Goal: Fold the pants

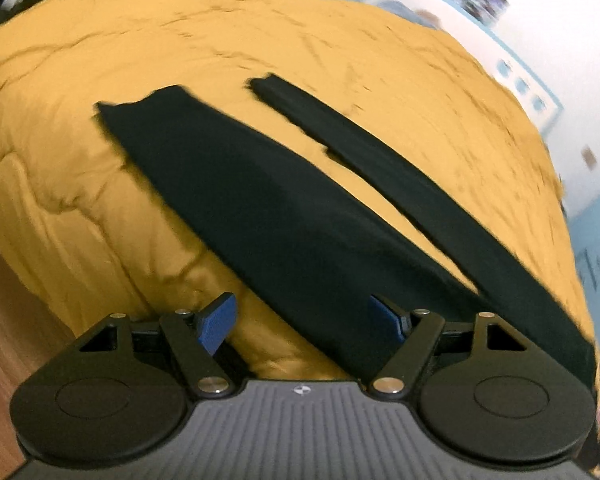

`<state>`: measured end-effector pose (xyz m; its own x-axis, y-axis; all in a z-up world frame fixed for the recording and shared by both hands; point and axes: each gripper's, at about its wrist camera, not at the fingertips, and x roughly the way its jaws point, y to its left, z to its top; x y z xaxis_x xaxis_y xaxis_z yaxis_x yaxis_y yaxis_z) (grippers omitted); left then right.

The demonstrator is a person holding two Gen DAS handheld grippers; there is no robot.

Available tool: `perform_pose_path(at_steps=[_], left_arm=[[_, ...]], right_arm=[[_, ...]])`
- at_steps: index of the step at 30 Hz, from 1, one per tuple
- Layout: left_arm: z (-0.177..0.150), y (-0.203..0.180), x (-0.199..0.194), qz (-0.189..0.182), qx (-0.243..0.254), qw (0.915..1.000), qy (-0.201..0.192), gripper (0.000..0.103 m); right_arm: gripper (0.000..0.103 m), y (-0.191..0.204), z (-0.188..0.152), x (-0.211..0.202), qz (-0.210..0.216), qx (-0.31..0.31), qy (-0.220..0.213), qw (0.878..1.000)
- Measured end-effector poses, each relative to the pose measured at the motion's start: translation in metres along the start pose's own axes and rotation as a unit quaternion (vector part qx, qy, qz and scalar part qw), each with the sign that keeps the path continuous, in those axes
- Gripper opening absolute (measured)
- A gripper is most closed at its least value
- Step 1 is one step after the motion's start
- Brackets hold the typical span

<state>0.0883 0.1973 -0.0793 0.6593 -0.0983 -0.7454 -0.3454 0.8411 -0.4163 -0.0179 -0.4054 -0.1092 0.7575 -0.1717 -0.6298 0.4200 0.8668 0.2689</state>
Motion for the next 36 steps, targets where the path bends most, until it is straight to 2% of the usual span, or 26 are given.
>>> perform_pose_path(at_steps=[3, 7, 8, 9, 10, 12, 15, 17, 21, 23, 24, 25, 26, 27, 29, 30, 32, 36], left_arm=[[0.006, 0.016, 0.001, 0.003, -0.031, 0.9994, -0.011, 0.087], [0.009, 0.029, 0.005, 0.011, -0.057, 0.9981, -0.017, 0.087], [0.008, 0.03, 0.007, 0.011, -0.062, 0.9979, -0.017, 0.087], [0.008, 0.031, 0.009, 0.011, -0.066, 0.9976, -0.019, 0.087], [0.008, 0.032, 0.01, 0.012, -0.069, 0.9973, -0.021, 0.087], [0.009, 0.031, 0.014, 0.014, -0.075, 0.9968, -0.022, 0.087], [0.012, 0.029, 0.016, 0.014, -0.073, 0.9966, -0.036, 0.086], [0.015, 0.031, 0.018, 0.013, -0.075, 0.9961, -0.044, 0.086], [0.026, 0.041, 0.027, 0.019, -0.095, 0.9941, -0.048, 0.086], [0.033, 0.048, 0.031, 0.019, -0.111, 0.9922, -0.054, 0.086], [0.035, 0.054, 0.033, 0.014, -0.127, 0.9903, -0.054, 0.086], [0.038, 0.062, 0.035, 0.004, -0.153, 0.9868, -0.053, 0.081], [0.04, 0.066, 0.037, -0.005, -0.171, 0.9839, -0.053, 0.069], [0.042, 0.07, 0.037, -0.002, -0.184, 0.9816, -0.051, 0.062], [0.045, 0.069, 0.035, 0.016, -0.18, 0.9821, -0.051, 0.037], [0.045, 0.068, 0.031, 0.02, -0.176, 0.9824, -0.058, 0.032], [0.047, 0.063, 0.025, 0.029, -0.165, 0.9835, -0.07, 0.006], [0.059, 0.056, 0.014, 0.015, -0.165, 0.9827, -0.083, 0.001]], right_arm=[[0.082, -0.024, 0.01, 0.005, -0.03, 0.036, -0.023, 0.999], [0.081, -0.048, 0.021, 0.016, -0.054, 0.056, -0.032, 0.996], [0.079, -0.052, 0.021, 0.019, -0.054, 0.062, -0.036, 0.996], [0.072, -0.055, 0.022, 0.027, -0.052, 0.066, -0.035, 0.996], [0.064, -0.056, 0.023, 0.034, -0.048, 0.069, -0.031, 0.996], [0.056, -0.058, 0.022, 0.048, -0.03, 0.089, -0.019, 0.995], [0.054, -0.059, 0.021, 0.061, 0.032, 0.138, -0.016, 0.99], [0.048, -0.051, 0.019, 0.065, 0.049, 0.145, -0.007, 0.988], [0.045, -0.045, 0.017, 0.067, 0.044, 0.151, -0.006, 0.988], [0.036, -0.05, 0.015, 0.062, 0.045, 0.168, -0.007, 0.985], [0.027, -0.054, 0.015, 0.063, 0.046, 0.181, -0.004, 0.982], [0.013, -0.059, 0.014, 0.062, 0.047, 0.193, -0.001, 0.98], [0.007, -0.063, 0.013, 0.061, 0.05, 0.204, 0.002, 0.978], [0.004, -0.069, 0.013, 0.061, 0.058, 0.22, 0.005, 0.974], [0.0, -0.076, 0.013, 0.056, 0.071, 0.243, 0.007, 0.967], [0.0, -0.079, 0.014, 0.055, 0.076, 0.252, 0.007, 0.965], [0.0, -0.08, 0.017, 0.052, 0.082, 0.261, 0.006, 0.962], [0.0, -0.077, 0.028, 0.048, 0.098, 0.268, 0.001, 0.959]])
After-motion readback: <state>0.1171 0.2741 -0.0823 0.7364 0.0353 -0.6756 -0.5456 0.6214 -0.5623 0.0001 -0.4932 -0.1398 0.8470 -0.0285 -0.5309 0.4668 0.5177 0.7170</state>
